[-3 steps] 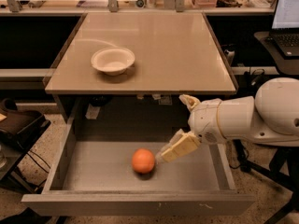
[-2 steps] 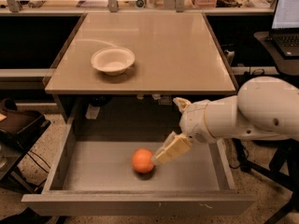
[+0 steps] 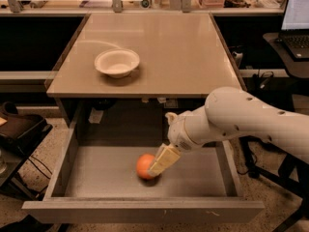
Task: Pick orange from top drawer and place on counter
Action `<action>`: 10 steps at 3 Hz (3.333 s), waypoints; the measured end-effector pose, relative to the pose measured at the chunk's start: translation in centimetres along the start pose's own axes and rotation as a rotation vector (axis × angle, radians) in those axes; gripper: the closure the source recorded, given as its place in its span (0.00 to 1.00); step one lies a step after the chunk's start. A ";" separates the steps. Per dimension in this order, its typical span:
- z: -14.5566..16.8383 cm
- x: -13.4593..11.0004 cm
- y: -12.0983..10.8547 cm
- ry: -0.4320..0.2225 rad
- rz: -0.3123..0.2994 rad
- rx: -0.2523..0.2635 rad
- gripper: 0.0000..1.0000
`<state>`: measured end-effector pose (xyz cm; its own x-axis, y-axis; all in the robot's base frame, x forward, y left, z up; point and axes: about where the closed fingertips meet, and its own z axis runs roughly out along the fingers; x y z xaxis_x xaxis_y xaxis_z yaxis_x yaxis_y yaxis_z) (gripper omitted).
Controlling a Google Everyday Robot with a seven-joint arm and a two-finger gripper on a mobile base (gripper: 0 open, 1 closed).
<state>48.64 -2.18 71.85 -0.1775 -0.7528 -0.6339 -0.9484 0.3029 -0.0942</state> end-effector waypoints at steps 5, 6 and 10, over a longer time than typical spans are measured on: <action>9.5 5.2 2.4 -0.067 0.149 -0.160 0.00; 9.5 5.2 2.4 -0.067 0.149 -0.160 0.00; 8.2 4.9 2.0 -0.043 0.145 -0.144 0.88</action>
Offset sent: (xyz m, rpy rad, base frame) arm -0.0101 0.0144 -0.1435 0.2015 0.2618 -0.0870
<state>48.05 -0.49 62.29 -0.3065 -0.6806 -0.6655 -0.9419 0.3176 0.1090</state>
